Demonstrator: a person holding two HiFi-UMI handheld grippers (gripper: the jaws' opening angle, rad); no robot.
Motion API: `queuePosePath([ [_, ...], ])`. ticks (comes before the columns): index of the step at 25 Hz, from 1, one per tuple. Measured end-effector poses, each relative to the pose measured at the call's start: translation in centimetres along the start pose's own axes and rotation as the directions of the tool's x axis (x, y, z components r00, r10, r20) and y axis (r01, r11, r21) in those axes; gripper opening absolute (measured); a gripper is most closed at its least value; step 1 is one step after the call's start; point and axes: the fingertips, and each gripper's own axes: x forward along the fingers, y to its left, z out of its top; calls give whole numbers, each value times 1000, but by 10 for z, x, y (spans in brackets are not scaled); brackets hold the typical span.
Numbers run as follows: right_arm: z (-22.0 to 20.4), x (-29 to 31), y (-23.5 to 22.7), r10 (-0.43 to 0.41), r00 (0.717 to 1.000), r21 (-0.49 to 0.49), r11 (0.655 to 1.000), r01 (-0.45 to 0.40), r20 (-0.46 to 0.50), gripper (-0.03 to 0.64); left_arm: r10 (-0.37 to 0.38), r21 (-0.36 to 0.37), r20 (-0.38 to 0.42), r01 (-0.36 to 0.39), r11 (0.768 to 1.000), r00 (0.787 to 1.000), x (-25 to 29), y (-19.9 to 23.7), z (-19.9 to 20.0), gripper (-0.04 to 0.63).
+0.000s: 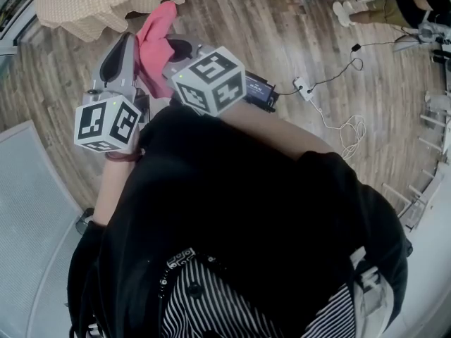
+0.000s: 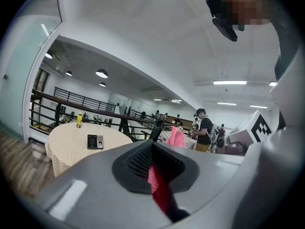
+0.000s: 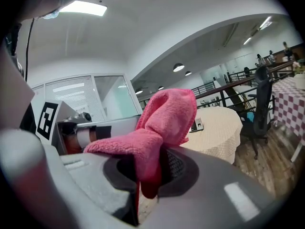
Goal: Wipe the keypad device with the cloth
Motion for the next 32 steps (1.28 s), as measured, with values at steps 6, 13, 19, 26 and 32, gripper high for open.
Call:
queuePosePath([
  [6,21,76,9,6,1000,-16,1000,-6,-20,64,14,-19,8,-14,1000,1000,8,77,18,-2],
  [13,29,145,22,16,999,-21,1000,-17,-40,64,5,-6,19,-5,1000,1000,10,144,26,-1],
  [19,29,173,33,29,998,-39,999,-31,-57,64,47,-34,35,-46,998,998,0,174,25,-1],
  [26,38,201,7,41,997,-11,999,-42,-59,64,48,-18,13,-48,999,999,23,195,22,-1],
  [32,48,225,8,91,994,-26,995,-93,-66,64,92,-4,15,-92,996,996,28,218,30,-2],
])
